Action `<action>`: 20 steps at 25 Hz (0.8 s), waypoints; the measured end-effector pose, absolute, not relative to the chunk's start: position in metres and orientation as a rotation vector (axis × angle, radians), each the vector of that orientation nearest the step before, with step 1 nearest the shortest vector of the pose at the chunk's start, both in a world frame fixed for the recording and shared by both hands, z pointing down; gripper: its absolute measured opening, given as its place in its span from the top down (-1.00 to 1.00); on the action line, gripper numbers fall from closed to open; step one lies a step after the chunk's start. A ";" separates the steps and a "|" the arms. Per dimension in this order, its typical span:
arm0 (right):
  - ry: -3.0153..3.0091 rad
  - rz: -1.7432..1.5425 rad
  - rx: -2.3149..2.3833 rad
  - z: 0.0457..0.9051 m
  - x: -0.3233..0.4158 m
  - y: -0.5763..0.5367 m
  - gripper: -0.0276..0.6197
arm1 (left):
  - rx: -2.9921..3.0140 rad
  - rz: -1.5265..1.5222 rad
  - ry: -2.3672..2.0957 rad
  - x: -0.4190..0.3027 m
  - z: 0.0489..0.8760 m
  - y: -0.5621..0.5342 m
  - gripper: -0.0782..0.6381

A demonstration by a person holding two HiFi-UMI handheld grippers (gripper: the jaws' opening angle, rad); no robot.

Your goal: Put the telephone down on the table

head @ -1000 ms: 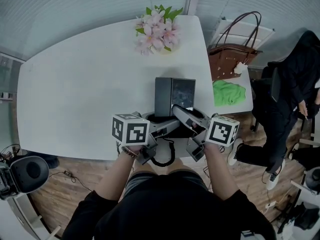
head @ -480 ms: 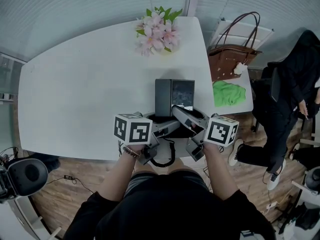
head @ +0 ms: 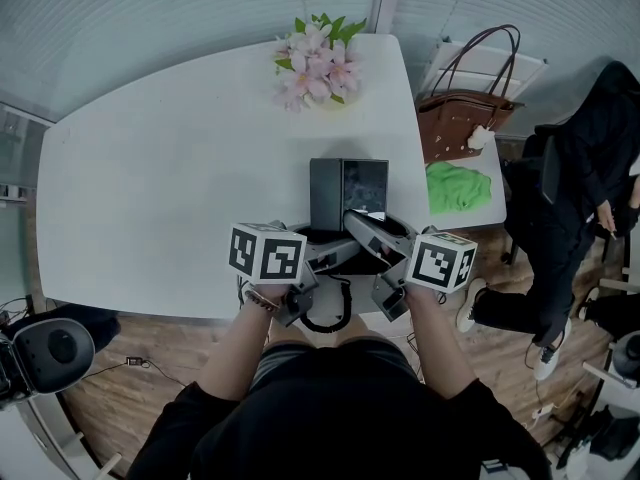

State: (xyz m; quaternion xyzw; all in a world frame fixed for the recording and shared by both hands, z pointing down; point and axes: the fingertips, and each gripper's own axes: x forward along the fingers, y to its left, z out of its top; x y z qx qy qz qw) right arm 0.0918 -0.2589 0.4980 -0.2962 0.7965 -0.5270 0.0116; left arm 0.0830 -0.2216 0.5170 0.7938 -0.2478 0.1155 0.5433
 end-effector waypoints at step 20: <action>2.562 -1.591 -1.052 0.503 0.097 -0.256 0.07 | 1.905 0.367 -0.624 0.082 0.525 -0.219 -0.10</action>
